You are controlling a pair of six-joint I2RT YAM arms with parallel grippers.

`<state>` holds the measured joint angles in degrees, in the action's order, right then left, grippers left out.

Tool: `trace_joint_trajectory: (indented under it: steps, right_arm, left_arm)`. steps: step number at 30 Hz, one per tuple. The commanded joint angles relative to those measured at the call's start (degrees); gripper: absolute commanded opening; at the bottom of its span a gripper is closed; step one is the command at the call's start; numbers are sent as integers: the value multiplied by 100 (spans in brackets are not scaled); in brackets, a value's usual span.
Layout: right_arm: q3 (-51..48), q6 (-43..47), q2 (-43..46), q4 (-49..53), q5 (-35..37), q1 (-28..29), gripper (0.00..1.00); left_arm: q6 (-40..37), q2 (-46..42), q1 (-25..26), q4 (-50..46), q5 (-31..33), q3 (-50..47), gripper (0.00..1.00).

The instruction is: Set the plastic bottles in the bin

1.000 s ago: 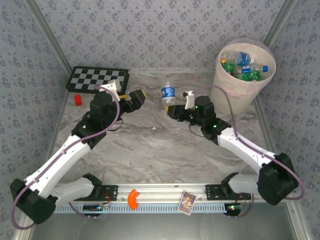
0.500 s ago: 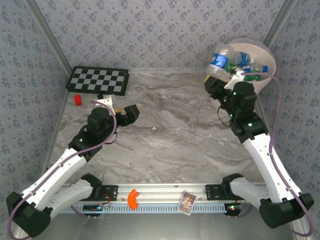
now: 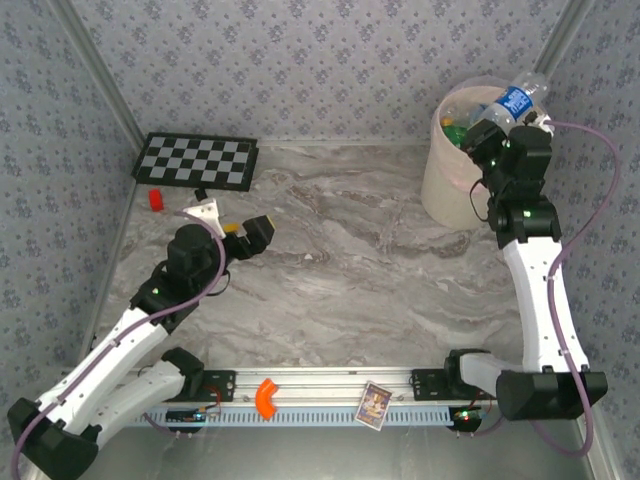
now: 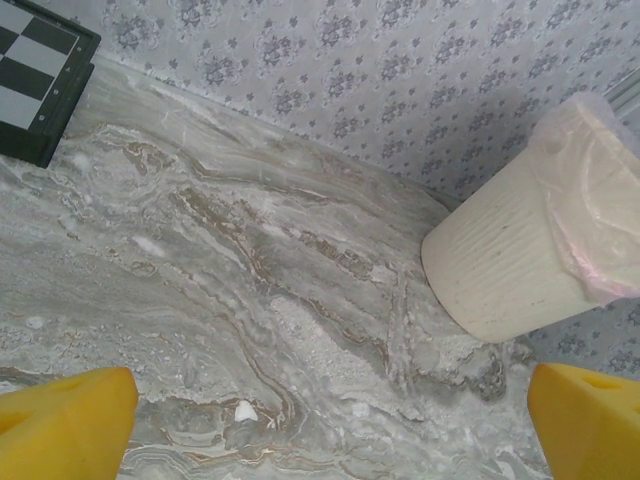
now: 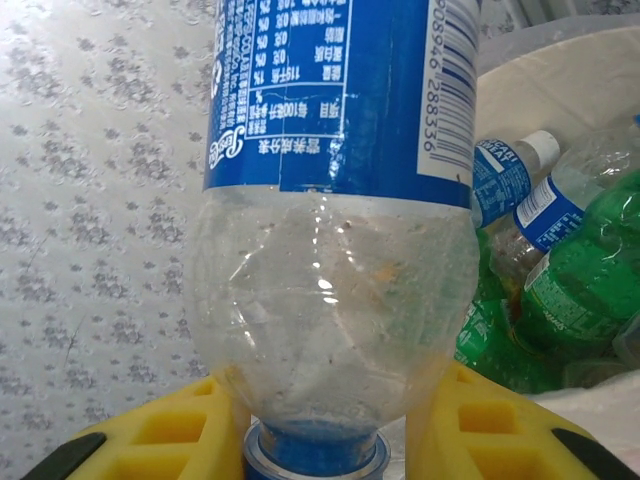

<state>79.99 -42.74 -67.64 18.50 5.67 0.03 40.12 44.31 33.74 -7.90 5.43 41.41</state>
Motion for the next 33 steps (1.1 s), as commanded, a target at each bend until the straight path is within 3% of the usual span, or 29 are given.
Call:
trace_joint_trajectory:
  steps: [1, 10, 12, 14, 16, 33]
  right_arm:
    - [228, -336, -177, 175, 163, -211, 35]
    - [847, -639, -1142, 267, 18, -665, 33]
    - [993, -748, -1342, 332, 22, -712, 37]
    - [1165, -856, -1513, 426, -12, -738, 63]
    - [1337, -909, -1630, 538, -32, -714, 100]
    - [1419, 226, -1330, 443, 219, -206, 100]
  left_arm:
    - [42, -164, -34, 52, 13, -76, 100]
    - [38, -292, -34, -93, 46, -80, 100]
    - [28, -315, -35, -115, 63, -93, 100]
    - [27, -345, -36, -133, 72, -111, 100]
    - [13, -358, -46, -174, 80, -116, 100]
    - [53, -302, -50, -115, 50, -151, 100]
